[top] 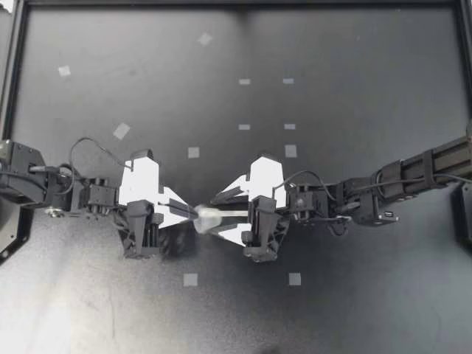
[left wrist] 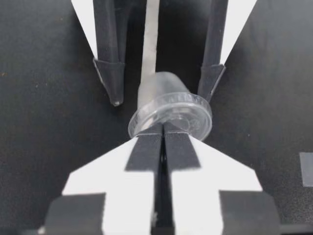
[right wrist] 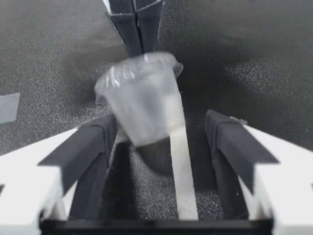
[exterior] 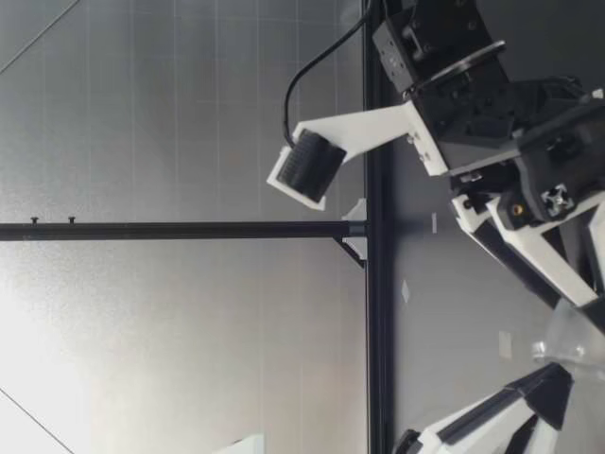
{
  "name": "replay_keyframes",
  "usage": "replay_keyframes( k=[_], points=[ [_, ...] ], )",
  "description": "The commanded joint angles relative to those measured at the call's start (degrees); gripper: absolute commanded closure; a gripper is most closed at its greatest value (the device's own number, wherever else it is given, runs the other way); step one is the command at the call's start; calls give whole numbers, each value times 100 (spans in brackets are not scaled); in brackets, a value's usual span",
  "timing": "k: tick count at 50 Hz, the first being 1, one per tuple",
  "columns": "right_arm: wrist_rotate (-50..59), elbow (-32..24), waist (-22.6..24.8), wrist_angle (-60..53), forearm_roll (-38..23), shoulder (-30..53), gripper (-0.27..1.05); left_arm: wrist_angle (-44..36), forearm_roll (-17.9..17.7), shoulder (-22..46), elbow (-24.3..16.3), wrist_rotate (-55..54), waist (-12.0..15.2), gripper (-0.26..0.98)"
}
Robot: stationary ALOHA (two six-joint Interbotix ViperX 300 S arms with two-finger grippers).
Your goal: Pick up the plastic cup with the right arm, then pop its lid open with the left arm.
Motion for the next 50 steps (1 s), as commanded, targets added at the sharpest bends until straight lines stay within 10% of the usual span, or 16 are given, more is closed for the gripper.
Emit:
replay_keyframes(
  k=[1,50],
  points=[
    [-9,-132,0,53,-35,-114,11,-18,0,-62,-26,0,-9,76],
    [-26,-334,97,1187,-598,-308,37,18,-9,-62,-35,0,-9,76]
  ],
)
